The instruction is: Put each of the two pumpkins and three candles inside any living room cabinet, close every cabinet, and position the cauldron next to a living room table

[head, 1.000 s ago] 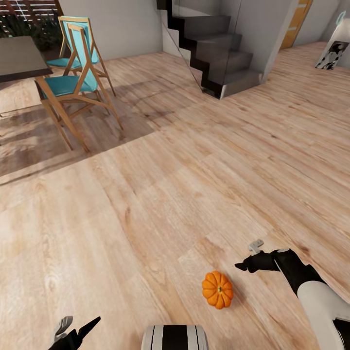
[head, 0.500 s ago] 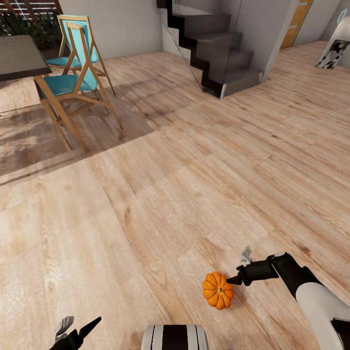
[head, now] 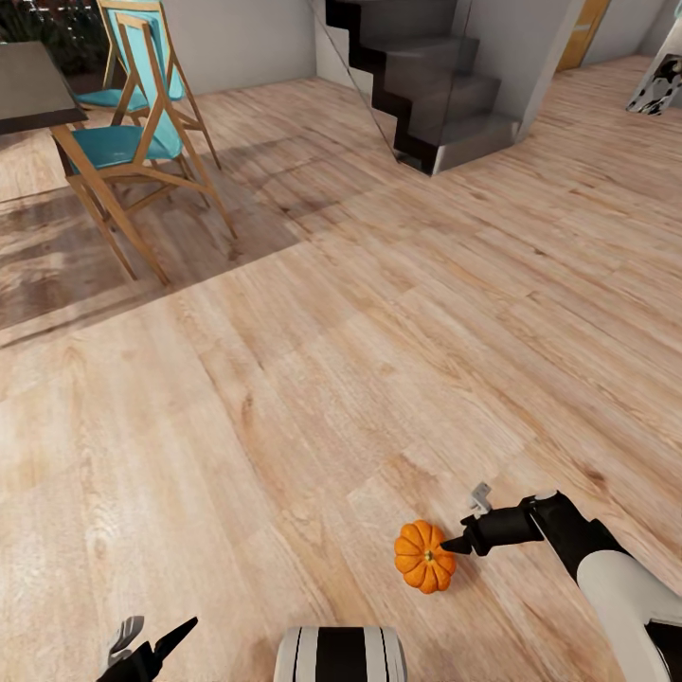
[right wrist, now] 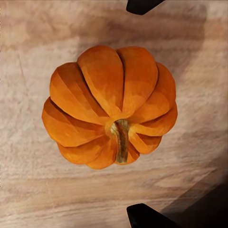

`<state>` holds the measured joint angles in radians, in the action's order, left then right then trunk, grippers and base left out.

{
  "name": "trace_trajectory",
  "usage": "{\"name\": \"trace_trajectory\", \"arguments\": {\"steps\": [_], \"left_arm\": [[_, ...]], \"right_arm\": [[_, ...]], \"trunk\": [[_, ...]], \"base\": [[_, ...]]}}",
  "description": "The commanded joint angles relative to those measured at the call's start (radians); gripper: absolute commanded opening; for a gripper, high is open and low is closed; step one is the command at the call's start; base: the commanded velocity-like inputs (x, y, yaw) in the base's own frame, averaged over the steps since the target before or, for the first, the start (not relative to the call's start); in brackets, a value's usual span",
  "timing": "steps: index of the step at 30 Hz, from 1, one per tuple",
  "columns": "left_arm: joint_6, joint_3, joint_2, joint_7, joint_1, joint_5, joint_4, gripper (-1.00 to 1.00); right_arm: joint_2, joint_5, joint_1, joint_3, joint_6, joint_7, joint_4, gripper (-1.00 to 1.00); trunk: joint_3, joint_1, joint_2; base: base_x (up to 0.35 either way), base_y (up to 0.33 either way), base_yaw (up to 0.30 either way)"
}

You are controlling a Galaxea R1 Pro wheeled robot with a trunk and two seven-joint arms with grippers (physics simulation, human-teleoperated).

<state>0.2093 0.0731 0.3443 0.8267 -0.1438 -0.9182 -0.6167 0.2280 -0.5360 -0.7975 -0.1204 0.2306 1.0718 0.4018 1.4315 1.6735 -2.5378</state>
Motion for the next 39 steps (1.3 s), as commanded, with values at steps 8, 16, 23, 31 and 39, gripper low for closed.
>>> {"name": "trace_trajectory", "arguments": {"steps": [8,16,23,31,39], "left_arm": [[0.009,0.005,0.002,0.003,0.000,-0.010,-0.001,1.00],[0.009,0.005,0.001,0.003,0.000,-0.010,-0.001,1.00],[0.008,0.005,0.001,0.003,0.000,-0.010,-0.001,1.00],[0.009,0.005,0.002,0.004,0.000,-0.010,-0.001,1.00],[0.010,0.004,0.001,-0.003,0.000,-0.004,0.000,1.00]], "right_arm": [[-0.001,-0.005,0.000,-0.008,0.010,0.007,0.002,1.00],[-0.001,-0.005,0.000,-0.008,0.010,0.007,0.002,1.00],[-0.001,-0.005,0.000,-0.008,0.010,0.007,0.002,1.00],[-0.001,-0.005,0.000,-0.008,0.010,0.007,0.002,1.00],[-0.002,-0.005,0.000,-0.007,0.010,0.007,0.002,1.00]], "trunk": [[0.024,0.003,-0.002],[0.055,0.006,-0.004],[0.082,0.009,-0.005],[0.101,0.012,-0.006],[0.101,0.012,-0.006]], "base": [[0.000,0.000,0.000],[0.000,0.000,0.000],[0.000,0.000,0.000],[0.000,0.000,0.000],[0.173,0.000,0.000]]}}
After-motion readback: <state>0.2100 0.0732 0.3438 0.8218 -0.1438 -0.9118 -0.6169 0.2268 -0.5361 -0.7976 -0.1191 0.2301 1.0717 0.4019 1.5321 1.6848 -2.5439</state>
